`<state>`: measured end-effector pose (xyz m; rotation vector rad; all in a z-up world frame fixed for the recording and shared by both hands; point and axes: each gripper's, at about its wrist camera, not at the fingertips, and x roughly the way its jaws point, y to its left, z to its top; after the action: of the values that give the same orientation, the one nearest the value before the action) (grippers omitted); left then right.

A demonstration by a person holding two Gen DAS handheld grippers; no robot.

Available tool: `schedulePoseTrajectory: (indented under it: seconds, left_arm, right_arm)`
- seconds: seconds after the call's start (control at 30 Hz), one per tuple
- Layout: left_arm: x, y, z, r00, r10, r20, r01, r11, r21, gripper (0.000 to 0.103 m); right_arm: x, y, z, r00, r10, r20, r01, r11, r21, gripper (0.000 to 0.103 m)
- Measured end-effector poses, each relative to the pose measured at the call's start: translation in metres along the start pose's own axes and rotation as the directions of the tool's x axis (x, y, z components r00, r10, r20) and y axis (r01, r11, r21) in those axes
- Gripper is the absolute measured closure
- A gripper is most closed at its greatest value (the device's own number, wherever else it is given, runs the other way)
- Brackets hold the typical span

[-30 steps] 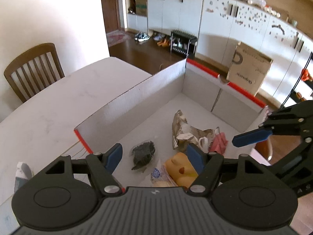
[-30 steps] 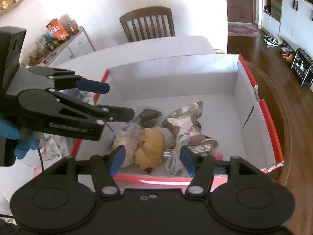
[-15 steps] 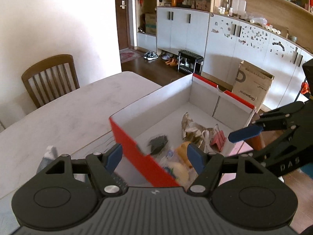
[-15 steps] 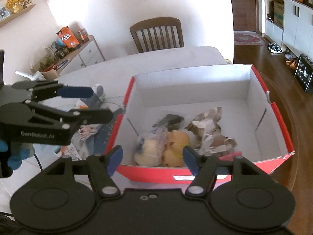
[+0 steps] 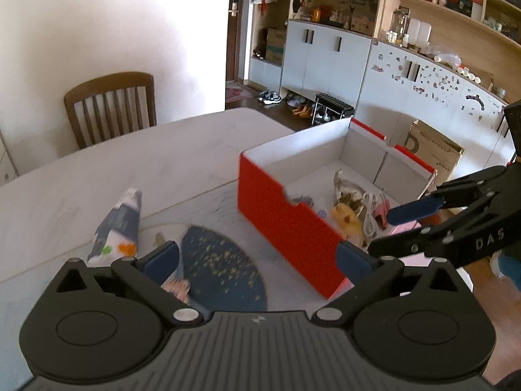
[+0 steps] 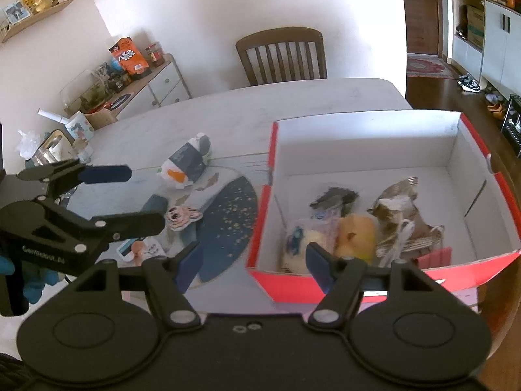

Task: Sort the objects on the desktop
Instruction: 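Move both tools back over the remaining items on the table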

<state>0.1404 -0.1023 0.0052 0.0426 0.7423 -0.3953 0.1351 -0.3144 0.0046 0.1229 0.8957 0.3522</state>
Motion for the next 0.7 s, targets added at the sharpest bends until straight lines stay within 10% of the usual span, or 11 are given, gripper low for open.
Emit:
schedulePoseTrajectory:
  seconds: [0.7]
  left_arm:
    - [-0.028, 0.076, -0.099, 0.996, -0.014, -0.088, 0.007, 0.997, -0.079, 0.0]
  right_arm:
    - [0.048, 0.082, -0.004, 1.0, -0.008, -0.023, 0.007, 0.999, -0.032, 0.032]
